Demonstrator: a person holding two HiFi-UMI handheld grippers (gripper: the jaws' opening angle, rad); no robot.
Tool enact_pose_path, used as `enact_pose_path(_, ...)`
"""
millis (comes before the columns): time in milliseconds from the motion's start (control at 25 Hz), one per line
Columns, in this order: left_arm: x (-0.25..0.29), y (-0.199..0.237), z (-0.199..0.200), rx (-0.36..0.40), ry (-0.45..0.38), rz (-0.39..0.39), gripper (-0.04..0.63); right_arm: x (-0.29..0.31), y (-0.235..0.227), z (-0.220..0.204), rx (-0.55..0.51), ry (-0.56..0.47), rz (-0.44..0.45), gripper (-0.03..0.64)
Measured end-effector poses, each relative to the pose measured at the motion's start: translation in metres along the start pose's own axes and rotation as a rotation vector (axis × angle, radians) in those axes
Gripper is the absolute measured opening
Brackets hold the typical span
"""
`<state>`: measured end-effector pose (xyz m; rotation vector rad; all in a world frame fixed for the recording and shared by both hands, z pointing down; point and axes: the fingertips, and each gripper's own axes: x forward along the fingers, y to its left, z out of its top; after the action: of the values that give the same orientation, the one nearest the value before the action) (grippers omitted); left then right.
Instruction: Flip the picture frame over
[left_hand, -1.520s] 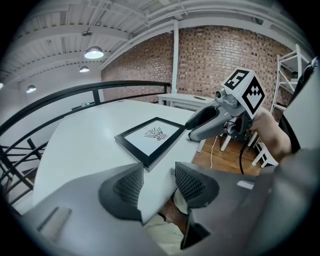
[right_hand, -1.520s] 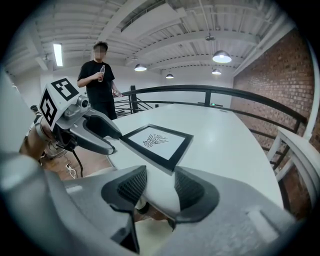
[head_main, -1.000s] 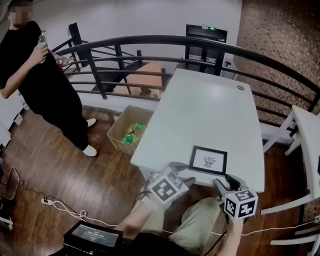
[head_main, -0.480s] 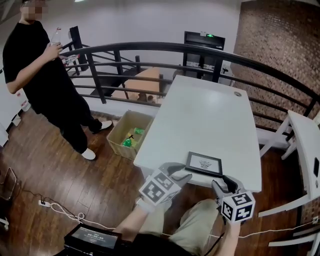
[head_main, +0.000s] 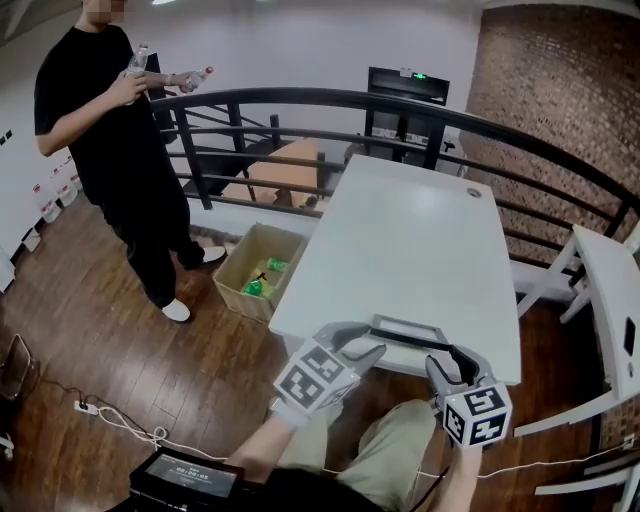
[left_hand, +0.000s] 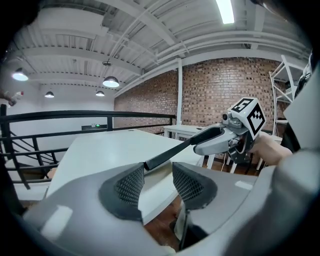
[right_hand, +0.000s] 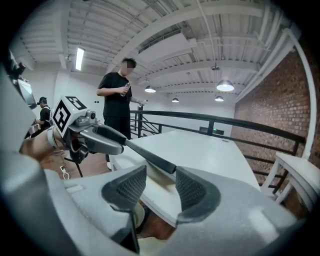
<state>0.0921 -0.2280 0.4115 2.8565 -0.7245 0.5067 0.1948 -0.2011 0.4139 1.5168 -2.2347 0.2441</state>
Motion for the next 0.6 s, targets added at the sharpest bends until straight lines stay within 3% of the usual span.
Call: enact_pose_path(600, -0.014, -0.007, 0.011, 0.046, -0.033, 0.013, 0.193, -0.013, 0.009, 0.008, -0.057, -0.002, -0.017, 0.167)
